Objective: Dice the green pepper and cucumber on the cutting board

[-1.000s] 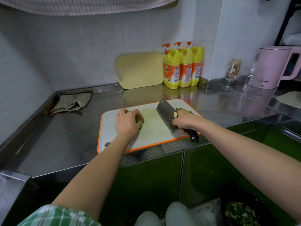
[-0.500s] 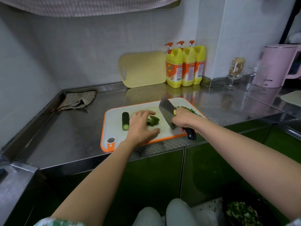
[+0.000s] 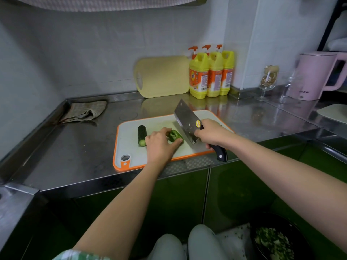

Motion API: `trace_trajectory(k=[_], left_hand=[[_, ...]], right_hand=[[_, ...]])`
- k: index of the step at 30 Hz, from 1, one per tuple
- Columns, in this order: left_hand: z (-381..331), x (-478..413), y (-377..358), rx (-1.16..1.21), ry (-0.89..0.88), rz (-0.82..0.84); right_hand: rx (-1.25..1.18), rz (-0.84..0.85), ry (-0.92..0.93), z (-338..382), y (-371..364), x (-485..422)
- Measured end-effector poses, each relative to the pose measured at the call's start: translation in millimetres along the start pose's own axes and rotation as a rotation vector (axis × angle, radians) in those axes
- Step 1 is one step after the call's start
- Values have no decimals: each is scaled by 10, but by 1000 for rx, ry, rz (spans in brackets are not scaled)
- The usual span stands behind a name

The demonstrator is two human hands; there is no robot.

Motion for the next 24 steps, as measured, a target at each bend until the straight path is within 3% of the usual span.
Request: trace_trajectory(k=[24], left_hand=[[-20,31,17,-5,72,16]], right_hand=[[149,57,-13,103,-102,245]])
Point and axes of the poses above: each hand's wrist, its own x-axis away from the middle knuckle, its own y-axis out of the back of the hand, z = x × y, the point moved 6 cm from there along -x, towards the middle knuckle, and after that the axes turned 4 degrees about x, right-handed, at the moved point
